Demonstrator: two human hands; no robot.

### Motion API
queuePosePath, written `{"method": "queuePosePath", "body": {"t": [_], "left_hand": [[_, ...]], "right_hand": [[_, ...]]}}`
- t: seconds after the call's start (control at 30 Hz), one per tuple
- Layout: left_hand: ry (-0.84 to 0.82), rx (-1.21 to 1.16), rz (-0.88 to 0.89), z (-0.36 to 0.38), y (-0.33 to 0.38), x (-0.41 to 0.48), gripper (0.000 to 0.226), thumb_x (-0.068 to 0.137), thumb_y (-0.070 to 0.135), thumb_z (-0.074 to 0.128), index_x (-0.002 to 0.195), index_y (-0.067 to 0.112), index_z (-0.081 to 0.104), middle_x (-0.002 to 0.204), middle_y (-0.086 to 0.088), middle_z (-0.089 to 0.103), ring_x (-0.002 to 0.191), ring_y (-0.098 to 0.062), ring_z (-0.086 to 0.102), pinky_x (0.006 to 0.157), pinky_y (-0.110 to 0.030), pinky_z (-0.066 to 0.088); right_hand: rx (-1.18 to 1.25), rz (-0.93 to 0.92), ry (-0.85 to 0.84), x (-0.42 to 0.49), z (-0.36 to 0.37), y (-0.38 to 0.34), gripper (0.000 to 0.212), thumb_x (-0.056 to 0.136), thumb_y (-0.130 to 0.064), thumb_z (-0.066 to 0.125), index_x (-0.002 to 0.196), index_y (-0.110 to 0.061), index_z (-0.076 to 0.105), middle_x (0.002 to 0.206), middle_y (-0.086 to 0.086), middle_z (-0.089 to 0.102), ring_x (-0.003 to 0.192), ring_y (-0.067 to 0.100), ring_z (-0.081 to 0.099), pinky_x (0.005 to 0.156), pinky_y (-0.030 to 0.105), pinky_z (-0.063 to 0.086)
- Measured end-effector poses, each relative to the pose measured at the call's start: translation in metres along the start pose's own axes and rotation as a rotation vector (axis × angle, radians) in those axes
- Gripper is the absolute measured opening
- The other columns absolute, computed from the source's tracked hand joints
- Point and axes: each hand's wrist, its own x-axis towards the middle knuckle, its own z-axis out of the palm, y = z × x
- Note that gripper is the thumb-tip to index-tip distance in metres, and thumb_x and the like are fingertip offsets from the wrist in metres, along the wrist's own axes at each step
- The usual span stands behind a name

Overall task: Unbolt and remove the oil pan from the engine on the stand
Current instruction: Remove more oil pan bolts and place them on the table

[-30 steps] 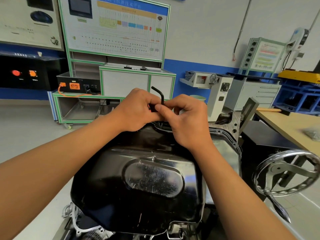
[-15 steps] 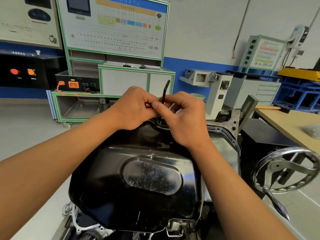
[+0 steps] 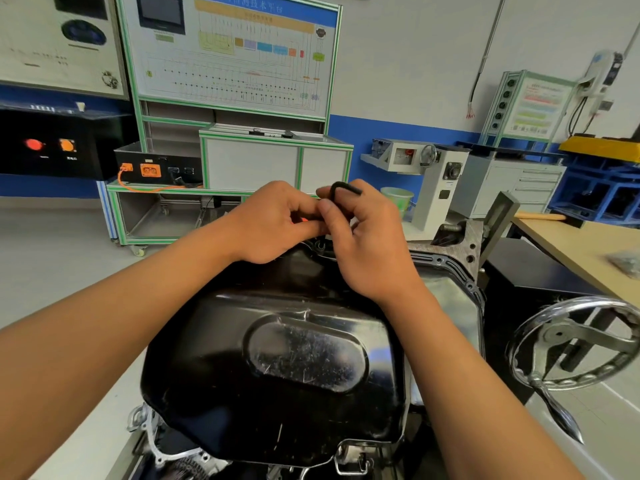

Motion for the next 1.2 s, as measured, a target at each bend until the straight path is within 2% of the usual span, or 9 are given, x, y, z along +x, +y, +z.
{"method": "queuePosePath", "body": {"t": [0.2, 0.3, 0.4, 0.47, 0.63, 0.83, 0.97, 1.1, 1.2], "left_hand": [[0.093, 0.022, 0.049, 0.003, 0.0, -0.001, 0.007, 0.084, 0.019, 0.077, 0.091, 0.019, 0.08, 0.08, -0.016, 0.075, 0.079, -0.041, 0.068, 0.076, -0.054, 0.053], [0.092, 0.042, 0.063, 0.004, 0.001, 0.0, 0.01, 0.08, 0.019, 0.08, 0.076, 0.011, 0.076, 0.065, -0.01, 0.069, 0.062, -0.024, 0.061, 0.062, -0.04, 0.05], [0.097, 0.039, 0.067, 0.004, 0.002, 0.0, 0.033, 0.077, 0.014, 0.078, 0.055, 0.024, 0.055, 0.049, 0.006, 0.045, 0.051, -0.006, 0.037, 0.051, -0.02, 0.03], [0.093, 0.036, 0.058, 0.003, 0.002, 0.001, 0.044, 0.077, 0.008, 0.079, 0.052, 0.035, 0.056, 0.047, 0.012, 0.047, 0.049, -0.005, 0.038, 0.051, -0.014, 0.029], [0.052, 0.047, 0.061, 0.003, 0.0, 0.0, 0.023, 0.077, 0.024, 0.077, 0.073, 0.042, 0.064, 0.06, 0.019, 0.063, 0.057, 0.001, 0.053, 0.058, -0.014, 0.041], [-0.253, 0.134, -0.065, 0.004, -0.003, 0.007, 0.023, 0.095, 0.027, 0.06, 0.082, 0.046, 0.059, 0.083, 0.022, 0.067, 0.08, 0.01, 0.061, 0.069, -0.008, 0.041], [-0.299, 0.141, -0.085, 0.005, -0.007, 0.01, 0.012, 0.097, 0.017, 0.059, 0.096, 0.024, 0.069, 0.095, 0.007, 0.072, 0.09, -0.005, 0.065, 0.08, -0.025, 0.049], [-0.268, 0.02, -0.065, 0.001, -0.005, 0.009, 0.043, 0.089, -0.002, 0.06, 0.088, 0.04, 0.068, 0.082, 0.017, 0.072, 0.078, 0.003, 0.064, 0.075, -0.013, 0.046], [-0.276, -0.05, -0.062, -0.001, -0.007, 0.008, 0.047, 0.088, -0.006, 0.059, 0.101, 0.037, 0.071, 0.086, 0.013, 0.075, 0.081, 0.003, 0.067, 0.078, -0.01, 0.047]], "right_hand": [[0.024, 0.028, 0.179, -0.001, -0.001, 0.003, 0.012, 0.083, -0.022, 0.081, 0.08, -0.011, 0.076, 0.069, -0.002, 0.065, 0.06, 0.007, 0.054, 0.06, 0.023, 0.047], [0.062, 0.049, 0.213, -0.002, -0.001, 0.004, 0.01, 0.079, -0.02, 0.084, 0.081, -0.012, 0.079, 0.068, -0.006, 0.067, 0.06, 0.004, 0.058, 0.06, 0.016, 0.045], [0.048, 0.014, 0.184, -0.003, 0.0, 0.002, 0.006, 0.081, -0.016, 0.082, 0.084, -0.011, 0.08, 0.071, -0.002, 0.071, 0.063, 0.007, 0.061, 0.061, 0.016, 0.045], [0.02, -0.026, 0.143, -0.003, 0.0, 0.001, 0.004, 0.084, -0.013, 0.079, 0.087, -0.011, 0.079, 0.074, 0.0, 0.071, 0.066, 0.009, 0.061, 0.064, 0.018, 0.046], [-0.038, -0.062, 0.108, -0.003, 0.0, 0.0, 0.006, 0.09, -0.01, 0.071, 0.087, -0.006, 0.074, 0.071, -0.004, 0.059, 0.067, 0.008, 0.052, 0.064, 0.017, 0.042], [-0.065, -0.055, 0.146, -0.003, 0.001, -0.002, 0.009, 0.09, -0.008, 0.07, 0.088, 0.0, 0.073, 0.071, -0.006, 0.055, 0.068, 0.005, 0.049, 0.064, 0.008, 0.037], [-0.051, -0.01, 0.163, -0.003, 0.0, -0.003, 0.009, 0.091, -0.008, 0.07, 0.087, 0.0, 0.072, 0.07, -0.004, 0.055, 0.066, 0.006, 0.047, 0.063, 0.009, 0.036], [0.064, 0.115, 0.273, -0.001, -0.003, -0.001, 0.012, 0.093, -0.011, 0.068, 0.088, -0.001, 0.072, 0.073, 0.007, 0.062, 0.065, 0.013, 0.052, 0.065, 0.027, 0.045], [0.122, 0.177, 0.381, 0.0, -0.006, -0.001, 0.009, 0.094, -0.011, 0.067, 0.089, -0.005, 0.071, 0.076, 0.009, 0.065, 0.065, 0.014, 0.055, 0.065, 0.029, 0.048]]}}
